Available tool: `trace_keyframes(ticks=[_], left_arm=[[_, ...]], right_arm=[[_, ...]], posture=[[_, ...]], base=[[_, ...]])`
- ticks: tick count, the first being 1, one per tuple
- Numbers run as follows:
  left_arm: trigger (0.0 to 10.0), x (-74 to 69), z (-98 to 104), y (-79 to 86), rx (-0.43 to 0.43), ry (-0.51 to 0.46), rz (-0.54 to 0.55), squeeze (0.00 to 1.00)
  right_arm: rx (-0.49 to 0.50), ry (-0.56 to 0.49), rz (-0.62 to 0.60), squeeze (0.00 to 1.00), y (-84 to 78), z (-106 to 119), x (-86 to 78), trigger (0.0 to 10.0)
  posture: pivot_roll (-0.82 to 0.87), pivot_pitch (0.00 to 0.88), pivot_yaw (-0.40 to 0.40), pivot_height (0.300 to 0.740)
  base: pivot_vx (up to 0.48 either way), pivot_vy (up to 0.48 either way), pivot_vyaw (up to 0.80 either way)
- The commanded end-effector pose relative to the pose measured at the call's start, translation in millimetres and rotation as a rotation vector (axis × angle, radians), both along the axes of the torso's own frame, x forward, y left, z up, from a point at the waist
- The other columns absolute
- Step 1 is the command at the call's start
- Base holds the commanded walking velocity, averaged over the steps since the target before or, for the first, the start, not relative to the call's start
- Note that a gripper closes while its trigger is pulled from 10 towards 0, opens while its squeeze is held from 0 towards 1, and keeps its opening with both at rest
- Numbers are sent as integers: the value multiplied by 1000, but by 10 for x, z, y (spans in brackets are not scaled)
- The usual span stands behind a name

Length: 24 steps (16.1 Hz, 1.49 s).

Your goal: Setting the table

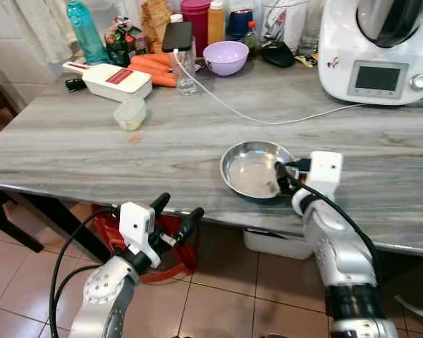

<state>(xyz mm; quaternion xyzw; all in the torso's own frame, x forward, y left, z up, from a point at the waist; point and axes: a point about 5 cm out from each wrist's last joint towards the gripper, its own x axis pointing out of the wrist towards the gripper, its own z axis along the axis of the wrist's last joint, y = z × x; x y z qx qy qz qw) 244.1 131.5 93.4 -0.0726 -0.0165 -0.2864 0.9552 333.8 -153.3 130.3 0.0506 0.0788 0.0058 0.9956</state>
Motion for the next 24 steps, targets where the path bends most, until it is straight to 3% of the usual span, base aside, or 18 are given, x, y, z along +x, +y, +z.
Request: trace_keyframes(ticks=[1,4,5,6,13,24], left_arm=[[10000,-17,12,4,7,-4,-10,0],[10000,-20,11,2,5,-1,-11,0],[10000,-22,10,0,5,-1,-13,0],[10000,-23,8,-2,4,0,-17,0],[10000,-45,-7,-15,-5,8,-51,0],[10000,6,11,-8,-1,1,-56,0]], right_arm=[[17,25,28,0,68,-18,49,10000],[39,41,30,0,83,-43,122,10000],[50,46,35,0,89,-47,143,2627],[35,60,38,0,82,-56,164,0],[55,106,-31,0,-75,-91,166,0],[61,131,-99,0,-246,-57,25,0]], posture=[[-108,111,66,740],[-105,112,65,740],[-105,112,65,740],[-105,112,65,740],[-105,116,66,740],[-117,105,73,740]], base=[[0,0,0],[0,0,0],[0,0,0],[0,0,0],[0,0,0],[0,0,0]])
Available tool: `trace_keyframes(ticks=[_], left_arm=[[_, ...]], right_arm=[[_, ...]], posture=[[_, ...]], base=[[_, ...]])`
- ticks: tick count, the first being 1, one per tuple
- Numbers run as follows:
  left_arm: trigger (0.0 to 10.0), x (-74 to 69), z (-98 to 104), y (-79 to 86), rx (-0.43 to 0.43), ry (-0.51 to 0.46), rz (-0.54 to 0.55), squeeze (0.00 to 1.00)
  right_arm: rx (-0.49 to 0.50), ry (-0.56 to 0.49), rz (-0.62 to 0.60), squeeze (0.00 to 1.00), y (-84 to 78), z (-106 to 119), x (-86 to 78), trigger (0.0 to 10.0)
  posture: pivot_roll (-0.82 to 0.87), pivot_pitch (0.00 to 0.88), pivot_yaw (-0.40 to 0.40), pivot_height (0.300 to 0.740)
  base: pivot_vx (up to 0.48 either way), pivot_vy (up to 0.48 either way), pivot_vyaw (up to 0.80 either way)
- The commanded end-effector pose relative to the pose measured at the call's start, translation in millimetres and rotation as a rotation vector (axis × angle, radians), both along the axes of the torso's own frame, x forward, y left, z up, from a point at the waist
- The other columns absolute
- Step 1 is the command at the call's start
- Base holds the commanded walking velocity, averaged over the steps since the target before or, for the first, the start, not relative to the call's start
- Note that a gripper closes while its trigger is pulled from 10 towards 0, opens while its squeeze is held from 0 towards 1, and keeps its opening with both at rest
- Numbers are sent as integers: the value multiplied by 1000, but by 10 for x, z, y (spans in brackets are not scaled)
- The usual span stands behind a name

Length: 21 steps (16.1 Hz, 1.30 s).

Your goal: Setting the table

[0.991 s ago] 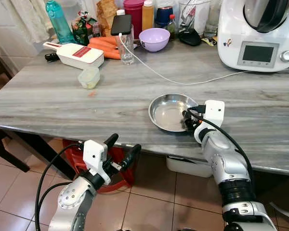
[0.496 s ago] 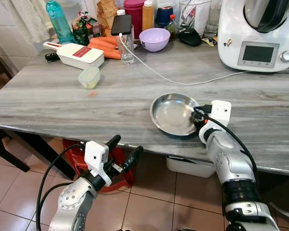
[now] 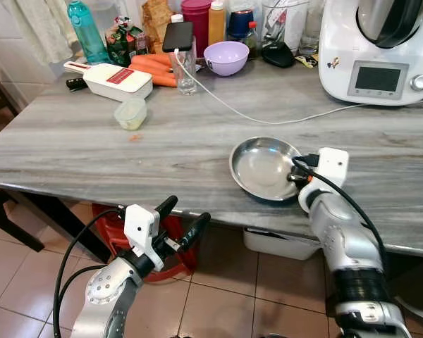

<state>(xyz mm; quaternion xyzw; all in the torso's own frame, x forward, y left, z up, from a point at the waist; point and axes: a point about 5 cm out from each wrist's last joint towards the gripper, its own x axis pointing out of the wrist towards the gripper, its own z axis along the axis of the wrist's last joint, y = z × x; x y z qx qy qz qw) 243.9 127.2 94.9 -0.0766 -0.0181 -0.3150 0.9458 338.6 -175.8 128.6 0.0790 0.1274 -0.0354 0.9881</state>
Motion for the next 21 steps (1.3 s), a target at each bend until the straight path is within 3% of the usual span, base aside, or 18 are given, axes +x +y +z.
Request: trace_keyframes(ticks=[1,9,13,17,21], left_arm=[[10000,12,-1,37,8,5,5,0],[10000,49,27,20,3,-6,-4,0],[10000,31,29,-12,-10,7,-45,0],[10000,39,12,-21,-8,15,-51,0],[10000,55,11,-36,-9,18,-58,0]], right_arm=[[9,30,-25,0,-47,-27,-45,0],[-15,76,-93,0,-276,-2,-438,0],[-56,85,-249,0,-490,0,-620,0],[-56,80,-301,0,-574,21,-644,0],[-60,48,-332,0,-634,81,-513,0]], posture=[[-117,105,73,740],[-135,101,77,740],[-144,100,84,740],[-147,99,91,740],[-148,98,95,740]], base=[[0,0,0],[0,0,0],[0,0,0],[0,0,0],[0,0,0]])
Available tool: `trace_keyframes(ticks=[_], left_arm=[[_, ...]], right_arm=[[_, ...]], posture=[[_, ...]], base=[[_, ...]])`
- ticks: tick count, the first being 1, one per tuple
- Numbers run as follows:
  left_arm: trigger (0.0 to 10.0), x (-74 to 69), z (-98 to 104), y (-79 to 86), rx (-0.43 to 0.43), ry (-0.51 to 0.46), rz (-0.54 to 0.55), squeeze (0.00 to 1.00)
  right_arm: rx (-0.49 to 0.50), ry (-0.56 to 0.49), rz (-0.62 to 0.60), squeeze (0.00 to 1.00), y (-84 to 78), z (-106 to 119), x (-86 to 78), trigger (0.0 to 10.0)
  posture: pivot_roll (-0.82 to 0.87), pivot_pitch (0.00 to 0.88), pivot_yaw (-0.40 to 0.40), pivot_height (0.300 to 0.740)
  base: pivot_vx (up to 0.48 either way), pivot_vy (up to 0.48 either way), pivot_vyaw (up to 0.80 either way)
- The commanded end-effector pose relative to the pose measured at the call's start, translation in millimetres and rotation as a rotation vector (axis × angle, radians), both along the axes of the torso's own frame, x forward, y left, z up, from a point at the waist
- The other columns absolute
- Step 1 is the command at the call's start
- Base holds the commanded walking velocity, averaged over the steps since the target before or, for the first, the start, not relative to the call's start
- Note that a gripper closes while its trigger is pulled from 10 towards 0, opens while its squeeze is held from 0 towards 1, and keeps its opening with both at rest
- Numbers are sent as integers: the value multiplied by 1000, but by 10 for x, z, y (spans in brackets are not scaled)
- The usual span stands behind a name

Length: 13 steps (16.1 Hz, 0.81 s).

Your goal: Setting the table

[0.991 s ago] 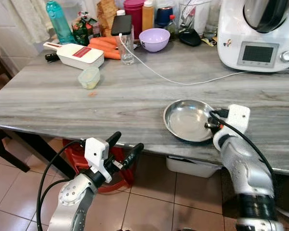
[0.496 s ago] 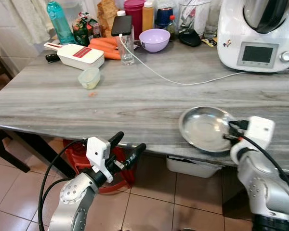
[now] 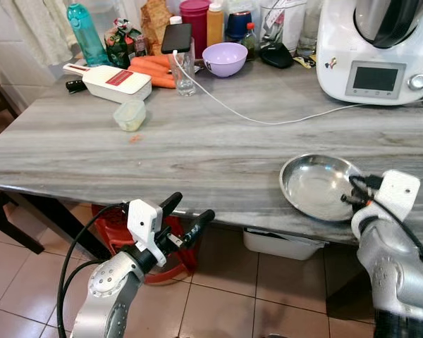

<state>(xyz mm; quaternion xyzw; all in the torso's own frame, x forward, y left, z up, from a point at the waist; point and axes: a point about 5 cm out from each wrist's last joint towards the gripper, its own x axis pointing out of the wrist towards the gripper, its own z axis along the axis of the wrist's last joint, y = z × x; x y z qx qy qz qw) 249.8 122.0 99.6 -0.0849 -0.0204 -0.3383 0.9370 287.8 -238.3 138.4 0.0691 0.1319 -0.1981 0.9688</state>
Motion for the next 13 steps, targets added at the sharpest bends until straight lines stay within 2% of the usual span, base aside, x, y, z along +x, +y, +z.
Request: trace_keyframes(ticks=[1,3,4,5,6,7,8,9,13], left_arm=[[10000,-1,-35,15,10,20,-10,0],[10000,0,-36,13,11,20,-13,0],[10000,1,-38,14,11,21,-13,0],[10000,-5,-39,19,12,22,-15,0],[10000,-8,-42,20,12,24,-15,0],[10000,-12,-48,22,12,26,-16,0],[10000,-15,-52,21,13,27,-16,0],[10000,-17,-55,20,14,28,-17,0],[10000,-41,-68,29,15,34,-15,0]], right_arm=[[-6,1,-17,0,-15,-3,11,0],[-12,-7,-21,0,-17,22,55,0],[-12,-10,-18,0,-10,24,72,353],[-9,-11,-14,0,12,16,102,2039],[-7,-8,-5,0,33,10,117,7686],[2,-6,1,0,61,-3,128,10000],[9,-8,5,714,83,-9,138,10000],[20,-10,12,1000,103,-15,144,10000],[34,-10,15,1000,129,-38,122,10000]], posture=[[-148,98,95,740],[-148,98,95,740],[-148,98,95,740],[-144,98,96,740],[-141,99,96,740],[-141,99,96,740],[-141,99,96,740],[-141,99,96,740],[-136,102,86,740]], base=[[0,0,0],[0,0,0],[0,0,0],[0,0,0],[0,0,0],[0,0,0],[0,0,0],[0,0,0],[0,0,0]])
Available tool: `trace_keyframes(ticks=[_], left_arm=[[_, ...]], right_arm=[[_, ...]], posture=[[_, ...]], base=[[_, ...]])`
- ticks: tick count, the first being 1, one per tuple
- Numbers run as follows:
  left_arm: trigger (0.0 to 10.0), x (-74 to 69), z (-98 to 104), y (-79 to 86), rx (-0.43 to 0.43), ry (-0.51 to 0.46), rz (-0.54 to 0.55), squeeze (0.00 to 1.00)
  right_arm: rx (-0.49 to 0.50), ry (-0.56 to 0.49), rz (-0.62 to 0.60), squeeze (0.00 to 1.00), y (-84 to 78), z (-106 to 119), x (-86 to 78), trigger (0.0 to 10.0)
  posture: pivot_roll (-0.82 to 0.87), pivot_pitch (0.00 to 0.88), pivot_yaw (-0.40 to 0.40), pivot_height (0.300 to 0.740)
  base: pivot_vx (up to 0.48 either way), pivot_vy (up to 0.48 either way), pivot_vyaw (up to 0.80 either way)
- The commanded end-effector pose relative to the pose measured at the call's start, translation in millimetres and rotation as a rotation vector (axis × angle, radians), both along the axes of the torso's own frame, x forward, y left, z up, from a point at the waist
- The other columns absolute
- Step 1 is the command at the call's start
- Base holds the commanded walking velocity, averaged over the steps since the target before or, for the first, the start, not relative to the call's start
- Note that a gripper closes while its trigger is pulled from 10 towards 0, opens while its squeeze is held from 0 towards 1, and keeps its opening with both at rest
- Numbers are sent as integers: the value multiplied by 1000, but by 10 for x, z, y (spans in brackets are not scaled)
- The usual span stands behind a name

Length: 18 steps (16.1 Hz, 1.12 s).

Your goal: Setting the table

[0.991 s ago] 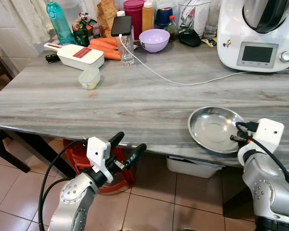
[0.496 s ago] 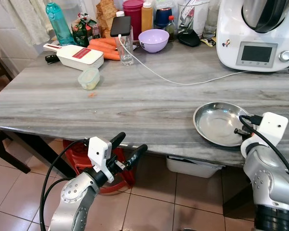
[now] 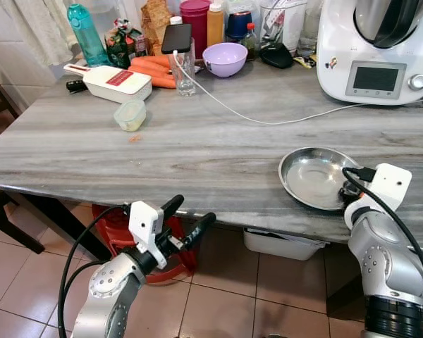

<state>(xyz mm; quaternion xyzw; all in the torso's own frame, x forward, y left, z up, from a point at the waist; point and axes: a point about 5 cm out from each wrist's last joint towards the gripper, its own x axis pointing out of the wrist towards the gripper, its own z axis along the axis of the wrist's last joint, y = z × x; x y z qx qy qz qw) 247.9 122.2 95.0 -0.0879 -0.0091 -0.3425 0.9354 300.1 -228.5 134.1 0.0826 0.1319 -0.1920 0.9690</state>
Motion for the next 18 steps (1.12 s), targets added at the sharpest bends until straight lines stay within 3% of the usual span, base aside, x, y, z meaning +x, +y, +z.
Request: trace_keyframes(ticks=[1,8,14,18], left_arm=[[10000,-32,-37,31,14,14,-3,0],[10000,34,8,44,8,-18,52,0],[10000,103,97,165,22,-49,224,0],[10000,143,133,141,21,-56,255,0]], right_arm=[[8,-4,6,1000,31,-10,-21,10000],[-38,-53,39,1000,107,4,-128,10000],[-162,-269,150,1000,325,282,-60,10000],[-134,-236,164,1000,387,139,-123,10000]], posture=[[-139,90,82,740],[-141,59,68,740],[-123,71,117,740],[-124,81,106,740]], base=[[0,0,0],[0,0,0],[0,0,0],[0,0,0]])
